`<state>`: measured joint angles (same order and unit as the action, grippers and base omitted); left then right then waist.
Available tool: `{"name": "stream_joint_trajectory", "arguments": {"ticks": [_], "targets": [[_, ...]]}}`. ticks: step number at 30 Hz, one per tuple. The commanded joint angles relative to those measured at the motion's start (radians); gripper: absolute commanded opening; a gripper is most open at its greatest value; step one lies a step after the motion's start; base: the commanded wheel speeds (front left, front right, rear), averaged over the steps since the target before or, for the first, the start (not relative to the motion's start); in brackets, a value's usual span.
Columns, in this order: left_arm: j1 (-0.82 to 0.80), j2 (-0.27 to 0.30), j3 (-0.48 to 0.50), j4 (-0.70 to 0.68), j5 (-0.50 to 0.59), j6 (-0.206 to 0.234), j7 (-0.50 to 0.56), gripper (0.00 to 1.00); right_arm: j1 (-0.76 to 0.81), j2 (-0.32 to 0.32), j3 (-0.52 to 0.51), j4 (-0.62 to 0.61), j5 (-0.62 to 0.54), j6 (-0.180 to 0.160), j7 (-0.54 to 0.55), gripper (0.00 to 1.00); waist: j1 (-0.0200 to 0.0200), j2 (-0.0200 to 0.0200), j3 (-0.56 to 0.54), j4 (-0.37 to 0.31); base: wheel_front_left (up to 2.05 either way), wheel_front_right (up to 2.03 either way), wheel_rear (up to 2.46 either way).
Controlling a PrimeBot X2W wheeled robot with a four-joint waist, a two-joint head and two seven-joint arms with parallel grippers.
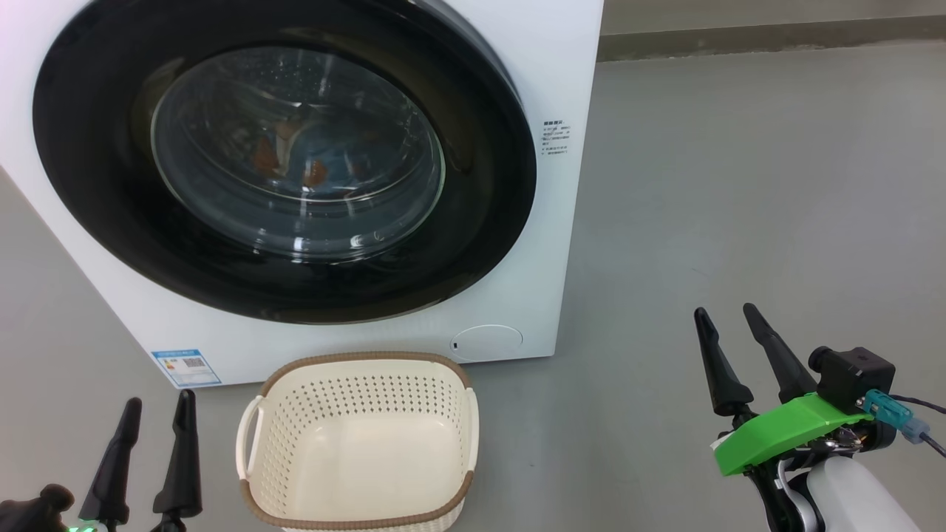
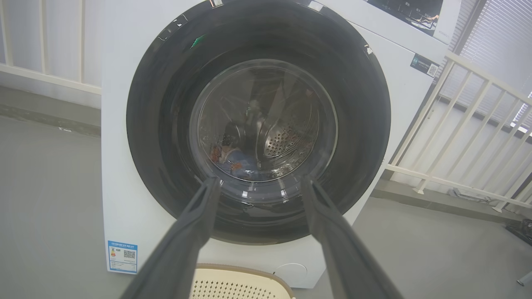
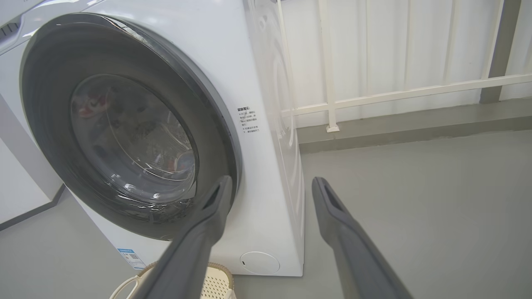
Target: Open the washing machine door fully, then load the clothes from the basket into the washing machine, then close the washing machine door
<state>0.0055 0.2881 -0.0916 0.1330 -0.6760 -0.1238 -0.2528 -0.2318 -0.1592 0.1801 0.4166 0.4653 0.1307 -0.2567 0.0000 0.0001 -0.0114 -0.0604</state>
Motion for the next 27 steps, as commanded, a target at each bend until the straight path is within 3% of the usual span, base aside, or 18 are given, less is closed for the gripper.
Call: {"name": "stream_joint_trajectory", "arguments": {"ticks": [1,27], "targets": [[-0.023,0.017,0.037,-0.019,0.014,-0.004,-0.009,1.0,-0.003,-0.002,0.007,-0.027,-0.013,0.0,-0.005,1.0,0.0,-0.0001,0.0,0.003,0.0,0.0,0.0],[-0.028,0.016,0.036,-0.006,0.021,-0.006,-0.009,1.0,0.002,0.017,-0.012,-0.017,-0.061,0.0,-0.005,1.0,0.0,-0.0001,0.0,0.008,0.0,0.0,0.0]]}}
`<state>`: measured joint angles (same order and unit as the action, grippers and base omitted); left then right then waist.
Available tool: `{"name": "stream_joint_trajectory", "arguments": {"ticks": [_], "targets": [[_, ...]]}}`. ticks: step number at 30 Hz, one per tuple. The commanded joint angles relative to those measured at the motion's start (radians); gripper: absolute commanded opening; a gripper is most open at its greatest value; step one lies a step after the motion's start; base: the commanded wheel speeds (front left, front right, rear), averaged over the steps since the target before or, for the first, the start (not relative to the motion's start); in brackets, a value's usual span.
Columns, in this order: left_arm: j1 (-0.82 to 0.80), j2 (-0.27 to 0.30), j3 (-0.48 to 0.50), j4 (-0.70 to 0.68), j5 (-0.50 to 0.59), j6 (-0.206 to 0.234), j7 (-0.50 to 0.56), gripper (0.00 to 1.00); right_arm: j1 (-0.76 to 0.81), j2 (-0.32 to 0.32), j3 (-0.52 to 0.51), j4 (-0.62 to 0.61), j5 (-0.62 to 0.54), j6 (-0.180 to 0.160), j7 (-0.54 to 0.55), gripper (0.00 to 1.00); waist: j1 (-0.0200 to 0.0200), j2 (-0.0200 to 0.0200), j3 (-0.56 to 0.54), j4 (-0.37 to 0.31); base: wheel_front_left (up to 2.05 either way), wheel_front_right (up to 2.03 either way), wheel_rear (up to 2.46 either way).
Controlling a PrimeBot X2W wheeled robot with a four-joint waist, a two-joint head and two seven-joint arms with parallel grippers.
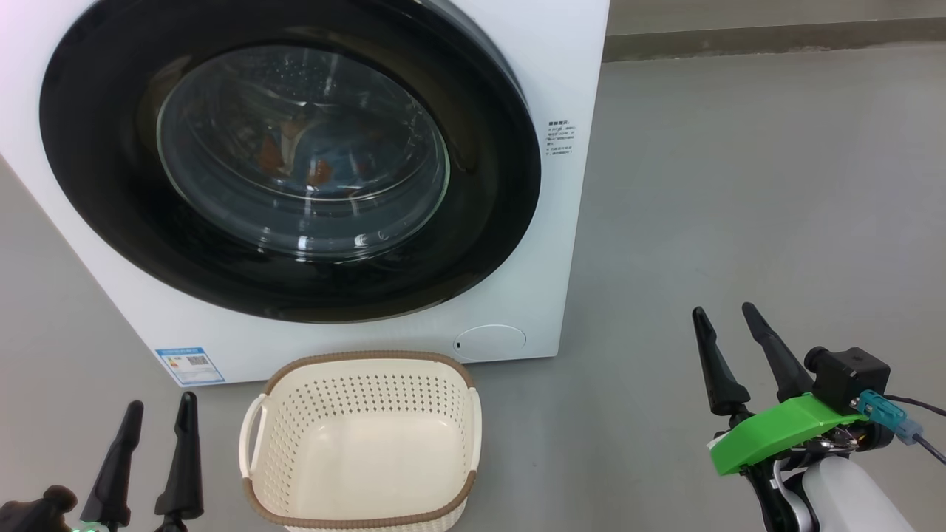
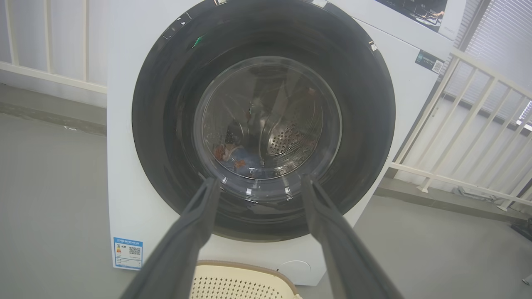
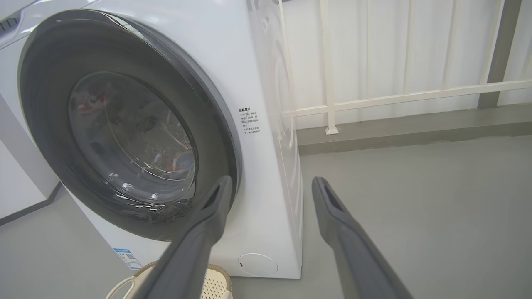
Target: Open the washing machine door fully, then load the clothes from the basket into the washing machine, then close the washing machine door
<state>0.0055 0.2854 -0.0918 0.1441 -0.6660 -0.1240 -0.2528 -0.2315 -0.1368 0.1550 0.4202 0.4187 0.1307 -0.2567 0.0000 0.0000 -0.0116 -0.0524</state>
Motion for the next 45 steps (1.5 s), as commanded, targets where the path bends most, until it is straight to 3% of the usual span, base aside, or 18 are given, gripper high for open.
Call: {"name": "stream_joint_trajectory", "arguments": {"ticks": [1,7,8,13,19,45], "targets": [[-0.029,0.019,0.036,-0.016,0.01,-0.006,-0.009,1.0,0.001,-0.004,0.012,-0.019,-0.016,0.0,-0.005,1.0,0.0,0.0,0.0,0.0,0.0,0.0,0.0],[-0.029,0.021,0.032,-0.013,0.0,-0.006,-0.009,1.0,0.003,0.002,0.006,-0.017,-0.023,0.0,-0.005,1.0,0.0,0.0,0.001,-0.004,0.0,0.0,0.0],[0.0,0.0,-0.003,0.005,-0.002,0.0,0.0,0.0,0.0,0.005,-0.005,0.003,-0.015,0.0,0.0,0.0,0.0001,0.0,0.001,-0.004,0.0,0.0,0.0],[0.01,-0.04,-0.014,0.054,-0.008,0.001,0.006,0.0,0.039,0.021,0.003,0.051,-0.006,0.0,0.004,0.0,0.0001,0.0,0.001,-0.004,0.0,0.0,0.0],[0.005,-0.049,-0.003,0.055,-0.054,0.001,0.024,0.0,0.044,0.024,-0.011,0.04,0.051,0.0,0.023,0.0,0.0017,0.0,0.0,-0.001,0.0,0.0,0.0],[-0.022,-0.088,0.041,0.066,-0.242,0.0,0.096,0.0,0.059,0.037,-0.065,-0.004,0.292,0.0,0.096,0.0,0.0001,0.0,0.004,0.011,0.0,0.0,0.0]]}}
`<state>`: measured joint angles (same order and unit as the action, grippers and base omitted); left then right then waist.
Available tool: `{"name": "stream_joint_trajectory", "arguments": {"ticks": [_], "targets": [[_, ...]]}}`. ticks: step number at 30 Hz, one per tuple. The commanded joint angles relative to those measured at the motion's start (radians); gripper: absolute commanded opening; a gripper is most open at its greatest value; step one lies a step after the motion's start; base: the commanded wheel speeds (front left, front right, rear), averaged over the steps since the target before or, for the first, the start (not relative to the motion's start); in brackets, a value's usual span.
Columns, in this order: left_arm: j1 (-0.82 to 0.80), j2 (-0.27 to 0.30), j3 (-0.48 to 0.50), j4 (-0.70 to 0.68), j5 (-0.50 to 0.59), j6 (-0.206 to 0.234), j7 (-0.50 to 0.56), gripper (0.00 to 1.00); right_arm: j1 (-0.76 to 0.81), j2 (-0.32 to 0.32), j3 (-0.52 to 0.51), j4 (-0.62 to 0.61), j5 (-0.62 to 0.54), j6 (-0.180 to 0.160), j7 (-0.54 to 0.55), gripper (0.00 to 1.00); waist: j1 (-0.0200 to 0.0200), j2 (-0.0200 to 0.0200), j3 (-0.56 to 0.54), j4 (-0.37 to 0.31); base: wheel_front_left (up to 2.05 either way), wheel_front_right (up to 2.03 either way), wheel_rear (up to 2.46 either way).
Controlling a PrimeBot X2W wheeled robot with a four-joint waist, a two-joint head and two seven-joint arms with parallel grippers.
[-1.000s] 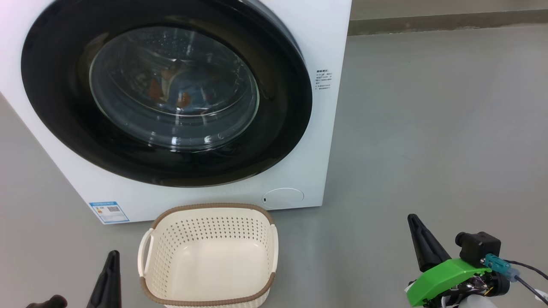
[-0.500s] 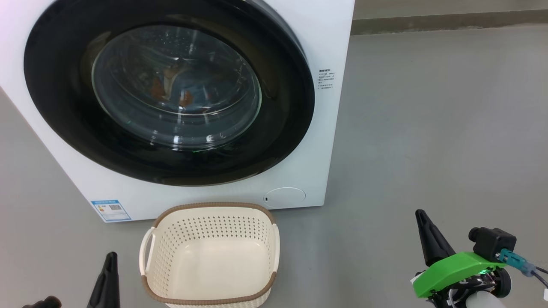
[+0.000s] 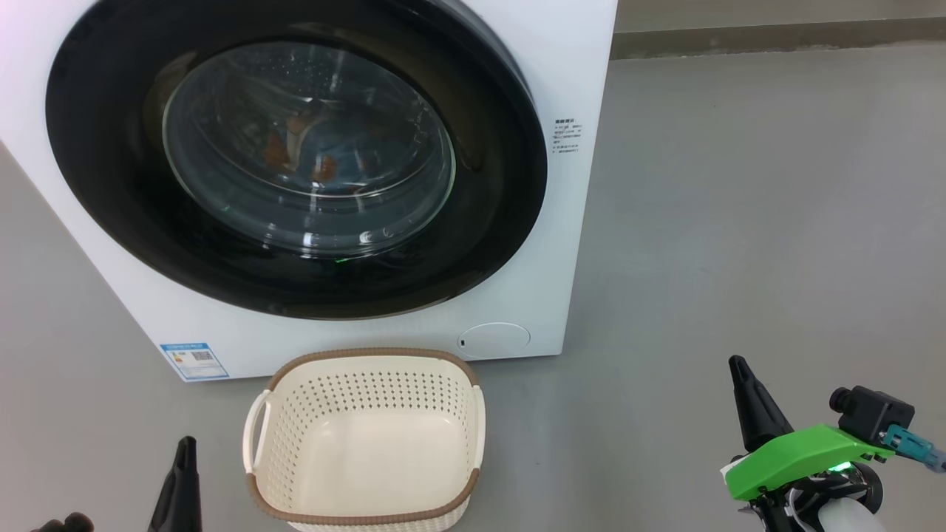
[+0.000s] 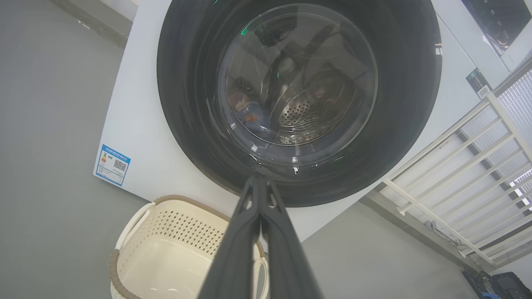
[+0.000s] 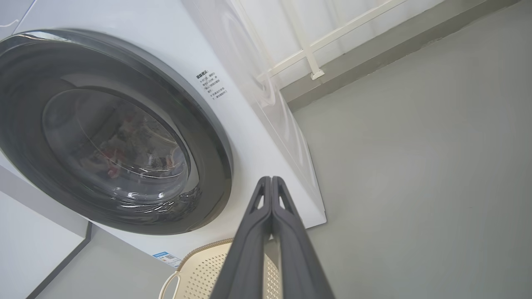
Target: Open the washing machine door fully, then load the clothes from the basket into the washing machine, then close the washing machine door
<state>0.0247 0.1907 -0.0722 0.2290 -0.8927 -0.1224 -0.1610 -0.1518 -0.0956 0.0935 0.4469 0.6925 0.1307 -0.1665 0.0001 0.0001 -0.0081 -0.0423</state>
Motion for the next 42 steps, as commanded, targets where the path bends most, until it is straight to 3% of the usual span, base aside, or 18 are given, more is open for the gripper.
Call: {"name": "stream_joint_trajectory", "arguments": {"ticks": [1,42], "targets": [[-0.042,0.005,0.023,-0.018,-0.022,-0.001,0.007,0.0,-0.02,-0.004,-0.006,-0.033,0.028,0.0,0.008,0.0,-0.0001,-0.0001,0.0,0.001,0.0,0.0,0.0],[-0.086,-0.059,0.096,0.001,-0.33,-0.004,0.126,0.0,0.005,0.018,-0.096,-0.105,0.422,0.0,0.129,0.0,-0.0001,-0.0001,0.004,0.019,0.0,0.0,0.0]]}}
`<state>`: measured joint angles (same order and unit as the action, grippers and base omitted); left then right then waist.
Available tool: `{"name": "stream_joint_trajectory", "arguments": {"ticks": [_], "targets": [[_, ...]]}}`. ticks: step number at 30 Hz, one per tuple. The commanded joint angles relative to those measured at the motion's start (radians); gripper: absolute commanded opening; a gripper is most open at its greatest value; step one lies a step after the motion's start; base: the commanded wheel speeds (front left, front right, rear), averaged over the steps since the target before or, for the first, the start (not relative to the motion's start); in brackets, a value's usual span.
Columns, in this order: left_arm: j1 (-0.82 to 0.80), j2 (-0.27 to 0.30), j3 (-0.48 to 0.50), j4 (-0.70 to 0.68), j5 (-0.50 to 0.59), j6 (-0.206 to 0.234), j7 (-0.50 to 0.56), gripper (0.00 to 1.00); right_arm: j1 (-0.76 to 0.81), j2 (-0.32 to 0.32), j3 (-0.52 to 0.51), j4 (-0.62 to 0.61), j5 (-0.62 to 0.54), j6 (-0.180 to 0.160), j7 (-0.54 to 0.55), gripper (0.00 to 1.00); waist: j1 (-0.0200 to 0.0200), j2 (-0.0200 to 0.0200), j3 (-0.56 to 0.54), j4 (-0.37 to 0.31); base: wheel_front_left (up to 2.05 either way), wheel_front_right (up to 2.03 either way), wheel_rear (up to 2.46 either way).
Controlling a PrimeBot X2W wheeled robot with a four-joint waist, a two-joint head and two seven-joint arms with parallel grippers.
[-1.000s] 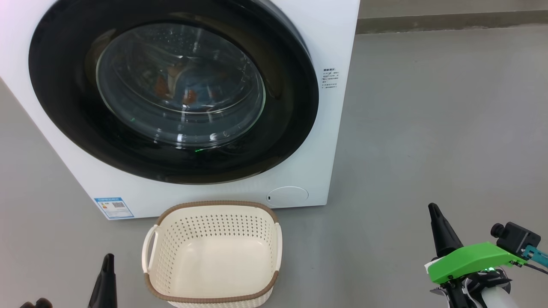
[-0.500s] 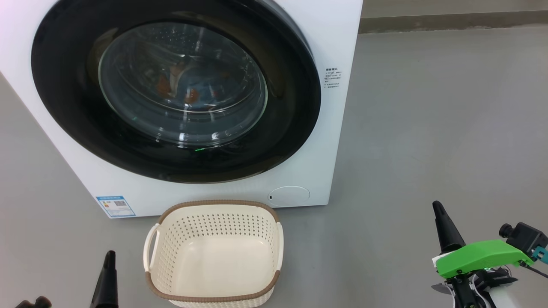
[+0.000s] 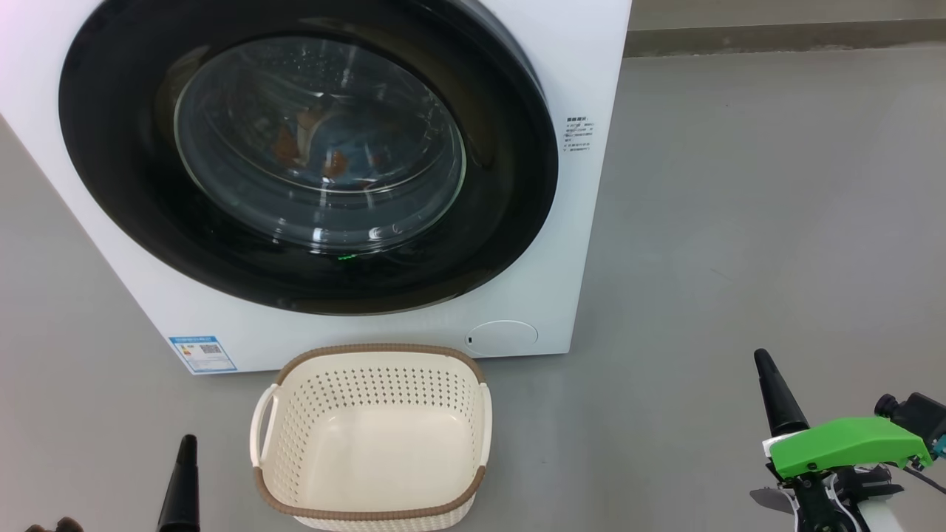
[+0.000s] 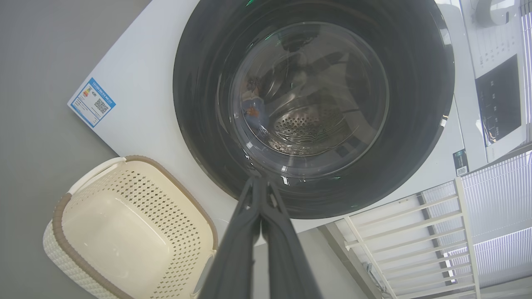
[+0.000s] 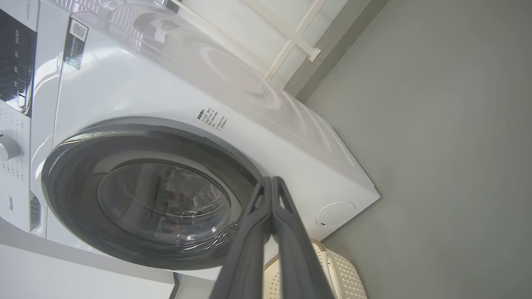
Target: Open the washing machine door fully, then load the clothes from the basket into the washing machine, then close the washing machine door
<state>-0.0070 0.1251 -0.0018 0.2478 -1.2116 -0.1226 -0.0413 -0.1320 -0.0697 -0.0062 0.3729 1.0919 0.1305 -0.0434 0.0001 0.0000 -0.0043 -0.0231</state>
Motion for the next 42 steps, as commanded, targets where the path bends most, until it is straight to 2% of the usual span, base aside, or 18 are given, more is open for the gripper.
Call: {"name": "stream_joint_trajectory", "arguments": {"ticks": [1,42], "targets": [[-0.055,0.005,0.027,-0.018,-0.019,-0.004,0.009,0.0,-0.014,-0.007,0.002,-0.033,0.032,0.0,0.009,0.0,-0.0001,0.0,0.0,0.001,0.0,0.0,0.0],[-0.098,-0.058,0.098,0.001,-0.319,-0.007,0.125,0.0,0.011,0.014,-0.087,-0.104,0.417,0.0,0.127,0.0,-0.0001,0.0,0.004,0.019,0.0,0.0,0.0]]}}
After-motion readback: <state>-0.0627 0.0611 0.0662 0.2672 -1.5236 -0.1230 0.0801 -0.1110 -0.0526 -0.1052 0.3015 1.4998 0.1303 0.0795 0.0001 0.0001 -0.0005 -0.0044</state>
